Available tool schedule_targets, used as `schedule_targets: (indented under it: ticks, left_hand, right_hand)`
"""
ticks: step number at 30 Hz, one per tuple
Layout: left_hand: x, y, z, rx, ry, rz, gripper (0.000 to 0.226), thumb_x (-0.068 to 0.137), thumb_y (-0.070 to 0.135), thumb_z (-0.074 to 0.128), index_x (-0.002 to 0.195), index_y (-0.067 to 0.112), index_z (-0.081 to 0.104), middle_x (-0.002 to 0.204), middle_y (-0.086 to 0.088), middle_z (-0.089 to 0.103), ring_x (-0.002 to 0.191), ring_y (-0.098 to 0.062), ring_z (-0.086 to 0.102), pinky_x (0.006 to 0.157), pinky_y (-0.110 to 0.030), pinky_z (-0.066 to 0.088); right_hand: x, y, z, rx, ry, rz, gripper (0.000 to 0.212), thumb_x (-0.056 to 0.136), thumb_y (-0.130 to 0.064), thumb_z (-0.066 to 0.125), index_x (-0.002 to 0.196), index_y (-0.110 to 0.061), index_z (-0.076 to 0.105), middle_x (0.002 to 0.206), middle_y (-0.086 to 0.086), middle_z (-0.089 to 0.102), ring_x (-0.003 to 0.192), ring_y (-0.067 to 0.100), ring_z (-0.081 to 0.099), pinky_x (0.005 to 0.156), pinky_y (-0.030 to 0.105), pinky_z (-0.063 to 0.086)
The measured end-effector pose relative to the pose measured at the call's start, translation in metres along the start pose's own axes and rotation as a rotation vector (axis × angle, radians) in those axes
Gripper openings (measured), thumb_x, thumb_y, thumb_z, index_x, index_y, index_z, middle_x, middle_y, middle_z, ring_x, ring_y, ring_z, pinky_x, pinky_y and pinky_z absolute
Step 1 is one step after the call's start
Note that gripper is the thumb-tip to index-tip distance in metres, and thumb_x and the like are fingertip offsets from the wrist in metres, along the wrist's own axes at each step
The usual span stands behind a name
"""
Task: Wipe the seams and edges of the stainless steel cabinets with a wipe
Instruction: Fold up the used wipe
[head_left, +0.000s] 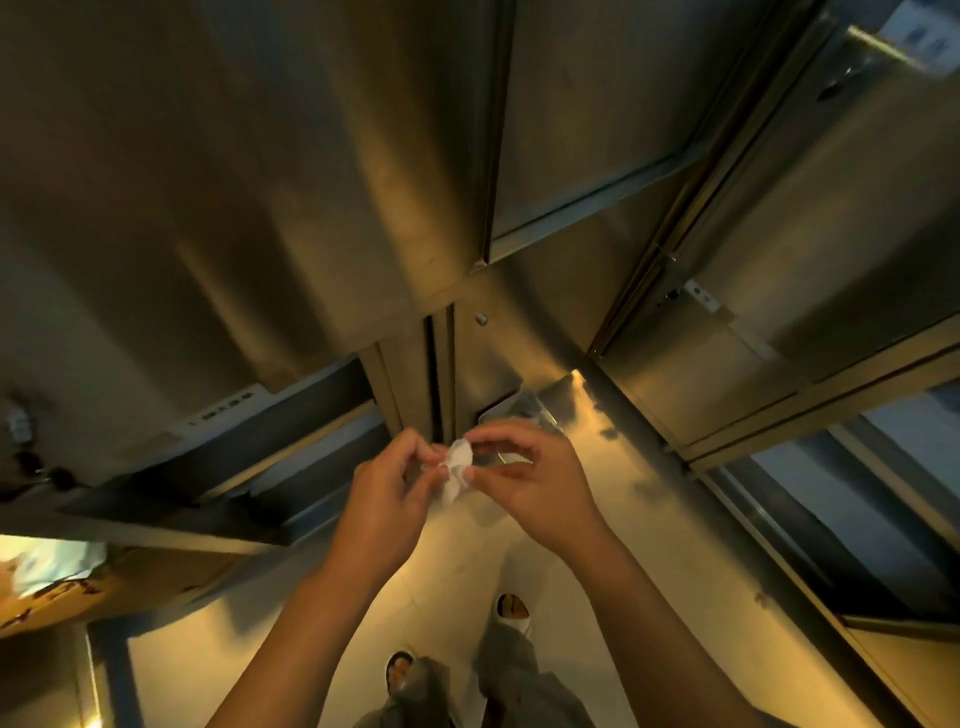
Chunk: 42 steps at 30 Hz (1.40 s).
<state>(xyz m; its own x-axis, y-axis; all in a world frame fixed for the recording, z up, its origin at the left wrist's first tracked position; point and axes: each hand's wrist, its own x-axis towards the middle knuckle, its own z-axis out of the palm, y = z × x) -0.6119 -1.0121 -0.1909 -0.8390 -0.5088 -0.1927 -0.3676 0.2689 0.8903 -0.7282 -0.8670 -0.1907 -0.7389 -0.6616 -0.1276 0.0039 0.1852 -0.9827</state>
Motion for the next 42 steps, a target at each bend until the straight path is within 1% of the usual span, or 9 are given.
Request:
schedule_targets:
  ticks: [3, 7, 12, 17, 22, 26, 31, 37, 42]
  left_hand:
    - [-0.010, 0.007, -0.012, -0.008, -0.019, 0.022, 0.016, 0.099, 0.018, 0.067, 0.089, 0.027, 0.058, 0.092, 0.007, 0.072, 0.089, -0.005, 0.068, 0.071, -0.026, 0.053]
    - [-0.026, 0.027, -0.028, -0.077, -0.026, 0.099, 0.023, 0.100, 0.024, 0.066, 0.085, 0.039, 0.056, 0.091, 0.006, 0.071, 0.085, -0.013, 0.069, 0.069, -0.026, 0.054]
    - [-0.041, 0.037, -0.054, -0.176, -0.057, 0.140, 0.016, 0.097, 0.024, 0.070, 0.089, 0.035, 0.062, 0.107, 0.007, 0.075, 0.102, -0.018, 0.071, 0.089, -0.049, 0.058]
    - [-0.045, 0.044, -0.068, -0.189, 0.012, 0.220, 0.016, 0.092, 0.008, 0.074, 0.087, 0.022, 0.067, 0.111, 0.019, 0.072, 0.112, -0.001, 0.066, 0.096, -0.032, 0.052]
    - [-0.046, 0.037, -0.056, -0.148, 0.024, 0.301, 0.015, 0.088, 0.010, 0.078, 0.086, 0.023, 0.070, 0.100, 0.018, 0.071, 0.099, -0.004, 0.068, 0.082, -0.020, 0.053]
    - [-0.055, 0.026, -0.031, -0.180, -0.026, 0.293, 0.019, 0.088, 0.010, 0.079, 0.091, 0.027, 0.071, 0.094, 0.015, 0.071, 0.095, -0.006, 0.069, 0.080, -0.018, 0.054]
    - [-0.070, 0.029, -0.012, -0.117, -0.154, 0.328, 0.038, 0.085, 0.015, 0.083, 0.112, 0.037, 0.068, 0.109, 0.024, 0.068, 0.107, 0.000, 0.063, 0.089, -0.013, 0.051]
    - [-0.073, 0.046, 0.003, -0.106, -0.105, 0.371, 0.025, 0.089, 0.014, 0.080, 0.099, 0.035, 0.073, 0.099, 0.023, 0.070, 0.098, 0.000, 0.067, 0.082, -0.017, 0.053]
    - [-0.073, 0.062, 0.032, -0.029, -0.133, 0.384, 0.017, 0.092, 0.019, 0.077, 0.095, 0.035, 0.070, 0.090, 0.019, 0.070, 0.089, -0.004, 0.068, 0.073, -0.016, 0.052]
  right_hand:
    - [-0.005, -0.019, 0.002, -0.027, -0.042, 0.007, 0.035, 0.081, -0.002, 0.085, 0.113, -0.011, 0.076, 0.108, -0.008, 0.075, 0.105, 0.007, 0.071, 0.083, 0.023, 0.060]
    - [-0.014, -0.040, 0.012, -0.061, -0.052, -0.057, 0.029, 0.083, -0.016, 0.086, 0.110, -0.021, 0.078, 0.110, -0.009, 0.074, 0.108, 0.011, 0.070, 0.087, 0.031, 0.062]
    - [-0.022, -0.064, 0.026, -0.190, -0.020, -0.138, 0.016, 0.084, -0.014, 0.085, 0.096, -0.024, 0.080, 0.101, -0.011, 0.072, 0.098, 0.011, 0.070, 0.079, 0.023, 0.058]
    - [-0.033, -0.084, 0.038, -0.314, 0.071, -0.235, 0.012, 0.085, -0.011, 0.082, 0.090, -0.021, 0.077, 0.094, -0.012, 0.071, 0.092, 0.011, 0.070, 0.075, 0.023, 0.060]
    - [-0.055, -0.077, 0.037, -0.343, 0.201, -0.232, 0.013, 0.082, -0.009, 0.080, 0.087, -0.021, 0.076, 0.091, -0.009, 0.070, 0.090, 0.016, 0.069, 0.074, 0.033, 0.060]
    - [-0.076, -0.059, 0.031, -0.334, 0.327, -0.149, 0.020, 0.082, -0.001, 0.078, 0.087, -0.021, 0.077, 0.092, -0.009, 0.072, 0.091, 0.015, 0.070, 0.074, 0.034, 0.061]
    - [-0.101, -0.050, 0.023, -0.260, 0.427, -0.146, 0.022, 0.084, 0.003, 0.078, 0.090, -0.018, 0.075, 0.094, -0.006, 0.072, 0.092, 0.018, 0.071, 0.073, 0.030, 0.061]
    - [-0.118, -0.051, 0.009, -0.131, 0.473, -0.134, 0.020, 0.084, -0.002, 0.082, 0.085, -0.021, 0.077, 0.093, -0.004, 0.074, 0.093, 0.019, 0.071, 0.075, 0.028, 0.060]
    - [-0.136, -0.043, -0.021, -0.153, 0.451, -0.160, 0.014, 0.088, -0.009, 0.080, 0.096, -0.021, 0.080, 0.107, -0.009, 0.074, 0.106, 0.015, 0.070, 0.079, 0.033, 0.063]
